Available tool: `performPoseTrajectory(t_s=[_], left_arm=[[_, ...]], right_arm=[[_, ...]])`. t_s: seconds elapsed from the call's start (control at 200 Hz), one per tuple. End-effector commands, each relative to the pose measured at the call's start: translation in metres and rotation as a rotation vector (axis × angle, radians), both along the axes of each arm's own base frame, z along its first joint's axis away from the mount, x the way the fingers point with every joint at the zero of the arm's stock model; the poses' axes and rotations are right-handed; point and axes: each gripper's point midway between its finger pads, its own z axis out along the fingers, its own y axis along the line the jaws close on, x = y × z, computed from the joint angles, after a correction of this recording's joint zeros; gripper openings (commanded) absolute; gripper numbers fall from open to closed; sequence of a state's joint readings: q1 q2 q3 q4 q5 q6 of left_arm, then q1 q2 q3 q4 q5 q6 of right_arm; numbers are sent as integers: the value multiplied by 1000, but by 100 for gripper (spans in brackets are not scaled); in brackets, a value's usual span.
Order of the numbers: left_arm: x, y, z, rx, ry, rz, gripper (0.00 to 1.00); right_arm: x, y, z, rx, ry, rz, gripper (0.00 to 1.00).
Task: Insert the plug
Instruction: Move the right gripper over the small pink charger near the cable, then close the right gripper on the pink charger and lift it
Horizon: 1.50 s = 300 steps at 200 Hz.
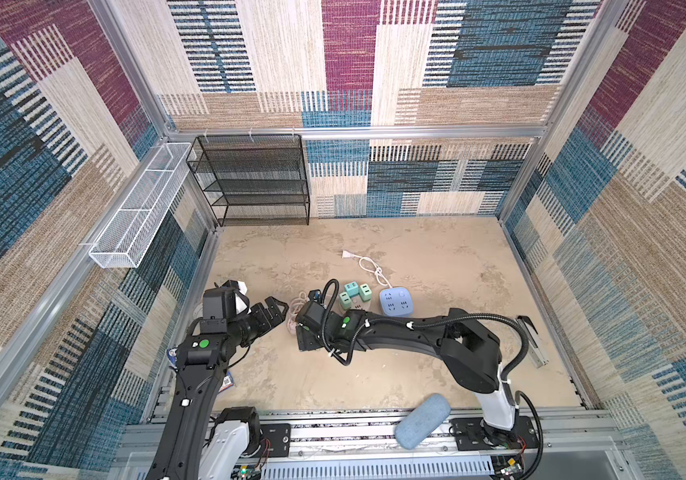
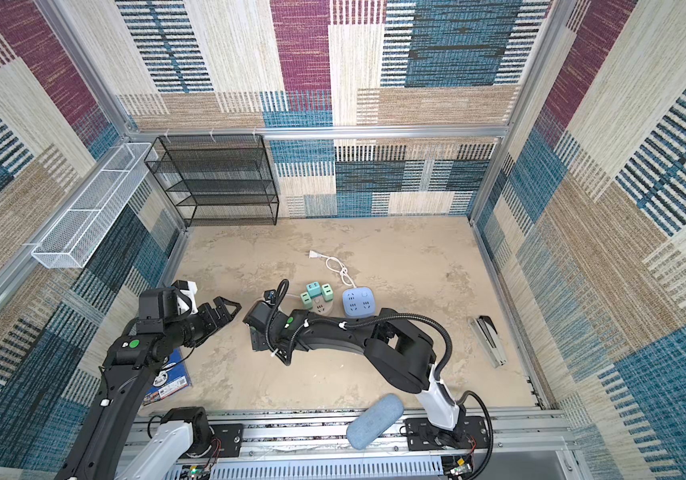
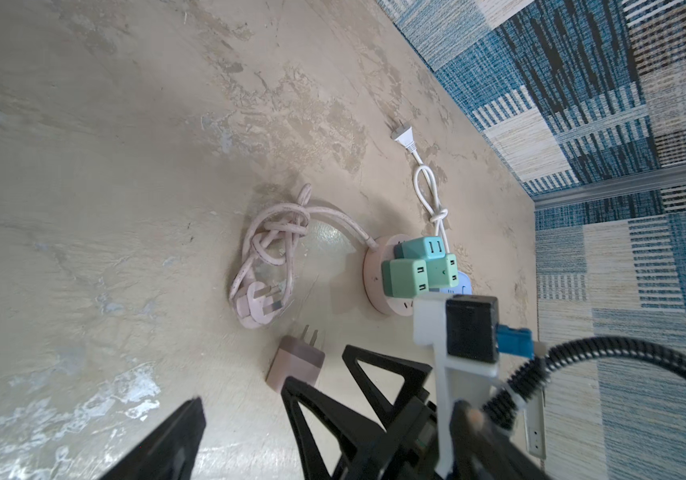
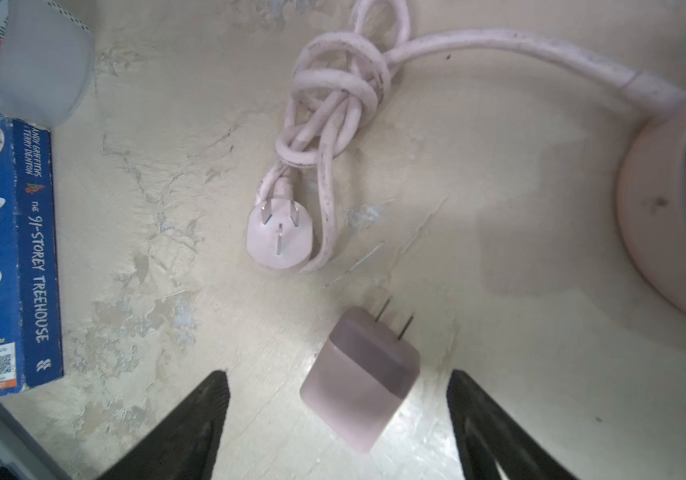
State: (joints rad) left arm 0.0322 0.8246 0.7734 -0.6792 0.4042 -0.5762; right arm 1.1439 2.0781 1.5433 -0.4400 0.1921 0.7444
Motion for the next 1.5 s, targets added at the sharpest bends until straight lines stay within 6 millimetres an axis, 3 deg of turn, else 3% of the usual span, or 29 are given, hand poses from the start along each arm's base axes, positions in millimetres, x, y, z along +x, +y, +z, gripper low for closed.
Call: performPoseTrajectory(t_s=[0.0, 0.326, 0.576, 0.851, 0.982, 1.032, 1.167, 1.347, 1.497], left_arm=[[2, -6, 6, -42, -30, -31, 97], [1, -7, 0, -55, -26, -32, 96], [1, -14, -6, -102, -23, -44, 95], [-1, -18, -4, -109, -27, -79, 93], [-4, -28, -3, -149, -17, -129, 90], [-5, -31, -4, -160, -10, -146, 88], [-8, -39, -13, -170, 45, -180, 84], [-16, -62, -38, -50, 156, -271, 78], [-13, -87, -36, -52, 142, -336, 78]], right_arm=[[0, 0, -10, -39, 5, 5, 82], [3, -12, -37, -144, 3, -4, 73], [3, -15, -35, -143, -16, 6, 62], [0, -24, -33, -159, -57, 77, 41], [0, -33, -24, -147, -75, 112, 25], [0, -38, -16, -140, -83, 129, 14], [-10, -49, 10, -84, -97, 229, 0], [-27, -67, 45, -1, -107, 315, 0], [-43, -83, 69, 39, -118, 369, 0]])
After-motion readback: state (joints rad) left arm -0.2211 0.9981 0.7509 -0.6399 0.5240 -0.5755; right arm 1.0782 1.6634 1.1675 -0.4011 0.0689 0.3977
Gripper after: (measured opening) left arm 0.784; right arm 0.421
